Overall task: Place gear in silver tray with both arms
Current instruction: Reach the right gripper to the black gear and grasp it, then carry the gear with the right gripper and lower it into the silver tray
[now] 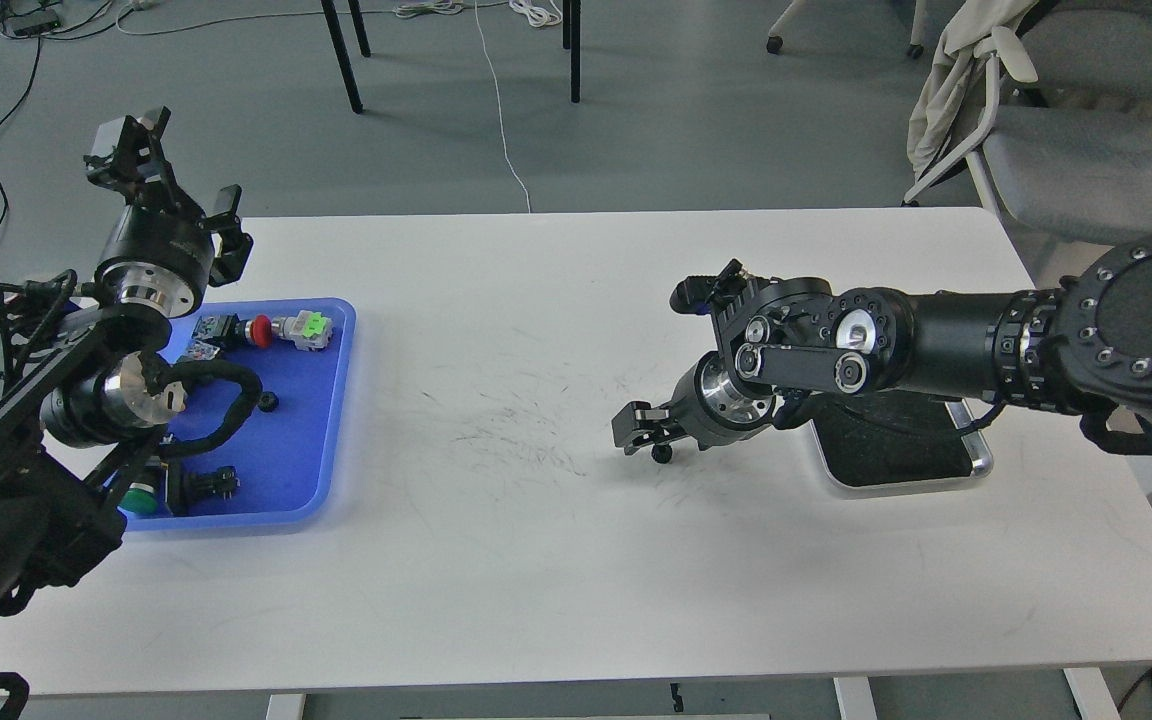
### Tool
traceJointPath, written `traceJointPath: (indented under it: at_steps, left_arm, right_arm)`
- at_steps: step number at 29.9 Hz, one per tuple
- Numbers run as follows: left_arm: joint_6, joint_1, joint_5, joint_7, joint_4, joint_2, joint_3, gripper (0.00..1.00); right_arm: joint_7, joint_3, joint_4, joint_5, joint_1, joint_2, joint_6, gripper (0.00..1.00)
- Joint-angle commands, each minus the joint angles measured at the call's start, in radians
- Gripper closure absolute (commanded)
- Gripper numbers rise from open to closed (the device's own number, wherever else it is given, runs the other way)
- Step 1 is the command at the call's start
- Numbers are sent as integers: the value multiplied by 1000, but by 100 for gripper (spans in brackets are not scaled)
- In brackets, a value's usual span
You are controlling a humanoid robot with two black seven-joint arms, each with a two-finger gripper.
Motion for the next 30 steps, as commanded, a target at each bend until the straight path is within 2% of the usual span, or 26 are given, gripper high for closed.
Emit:
traceJointPath:
  at_steps: [1, 10, 13, 18, 21, 23, 26, 30]
  left_arm:
    - [1, 0, 0, 0, 0, 0, 0, 2]
    - [1, -2, 0, 0, 0, -5, -2, 2]
    - [1, 0, 0, 0, 0, -5, 0, 2]
    - [1, -2, 0, 0, 0, -5, 0, 2]
    - [1, 0, 0, 0, 0, -3, 0, 2]
    - [1, -2, 0, 0, 0, -3, 0, 2]
    - [1, -2, 0, 0, 0, -3, 0, 2]
    - [1, -2, 0, 0, 0, -2, 0, 2]
  right_arm:
    - [0, 0, 0, -4, -5, 0, 0, 16]
    - [-2, -2, -1, -5, -19, 0, 0, 22]
    - [-12, -2, -3, -7, -19, 0, 0, 37]
    - [-72, -2, -4, -10, -18, 0, 14, 59]
    - [-74, -2, -7, -10, -13, 0, 17, 69]
    - [-74, -2, -12, -8, -9, 0, 17, 85]
    - [-74, -2, -18, -5, -2, 0, 18, 98]
    - [-74, 0, -21, 1, 22, 0, 18, 98]
